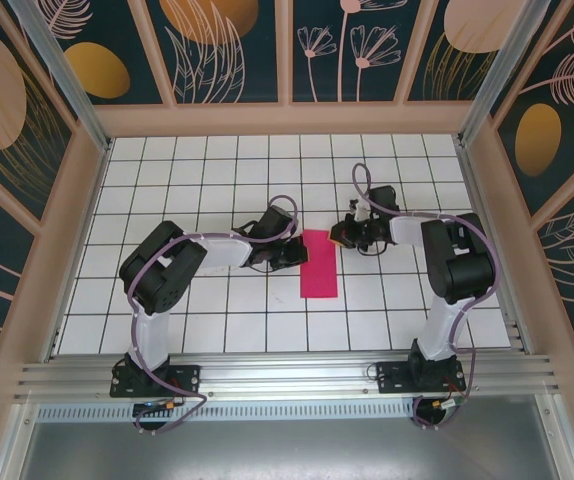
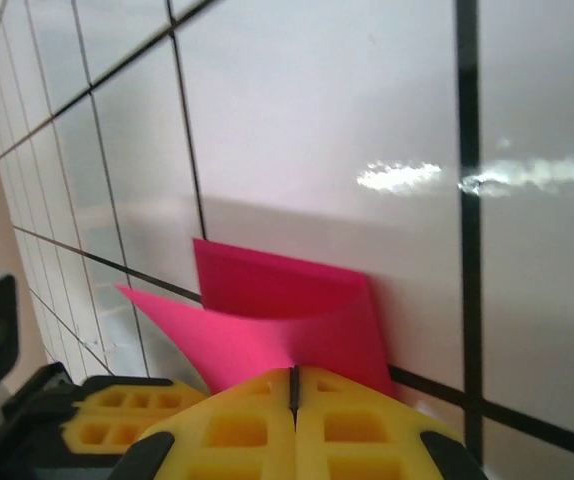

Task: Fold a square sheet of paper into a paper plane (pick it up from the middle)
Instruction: Fold the square sheet of paper in half at the center of the table.

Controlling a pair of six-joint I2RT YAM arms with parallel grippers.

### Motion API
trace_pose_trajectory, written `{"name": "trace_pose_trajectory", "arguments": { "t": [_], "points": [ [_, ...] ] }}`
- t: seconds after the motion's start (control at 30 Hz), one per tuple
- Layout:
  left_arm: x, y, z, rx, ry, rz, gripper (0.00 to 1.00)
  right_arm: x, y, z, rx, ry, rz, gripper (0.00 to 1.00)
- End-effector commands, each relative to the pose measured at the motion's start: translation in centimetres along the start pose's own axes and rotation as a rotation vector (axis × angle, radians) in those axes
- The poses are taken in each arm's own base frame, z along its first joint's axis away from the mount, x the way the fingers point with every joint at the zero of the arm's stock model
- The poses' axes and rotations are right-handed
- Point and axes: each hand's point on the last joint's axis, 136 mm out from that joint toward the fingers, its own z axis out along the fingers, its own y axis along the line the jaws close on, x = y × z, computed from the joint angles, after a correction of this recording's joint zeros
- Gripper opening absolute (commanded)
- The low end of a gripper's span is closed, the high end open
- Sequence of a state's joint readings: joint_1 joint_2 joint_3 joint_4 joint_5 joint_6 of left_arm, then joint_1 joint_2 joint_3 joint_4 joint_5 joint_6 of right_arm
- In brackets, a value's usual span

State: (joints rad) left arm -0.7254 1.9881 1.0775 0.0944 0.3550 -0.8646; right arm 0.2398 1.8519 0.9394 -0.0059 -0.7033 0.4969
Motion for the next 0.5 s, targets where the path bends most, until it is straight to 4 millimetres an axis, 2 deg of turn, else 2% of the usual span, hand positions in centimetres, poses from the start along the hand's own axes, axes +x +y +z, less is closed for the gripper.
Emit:
{"name": "trace_pose_trajectory", "arguments": {
  "t": [0.0, 0.3, 0.37, 0.47],
  "points": [
    [3.2, 5.0, 0.9, -0.174, 0.1, -0.036, 0.0, -0.6, 0.1, 0.0, 0.008, -0.004, -0.02, 0.06],
    [3.2, 5.1, 0.9, -0.18, 0.1, -0.034, 0.0, 0.6, -4.6, 1.7, 0.137, 0.023, 0.05, 0.06],
    [3.3, 5.1, 0.9, -0.183, 0.102, -0.034, 0.0, 0.4, -3.7, 1.4, 0.111, 0.021, 0.039, 0.06],
    [3.3, 5.3, 0.8, -0.192, 0.1, -0.031, 0.0, -0.9, -0.9, 0.2, 0.047, -0.007, -0.001, 0.06]
  ]
}}
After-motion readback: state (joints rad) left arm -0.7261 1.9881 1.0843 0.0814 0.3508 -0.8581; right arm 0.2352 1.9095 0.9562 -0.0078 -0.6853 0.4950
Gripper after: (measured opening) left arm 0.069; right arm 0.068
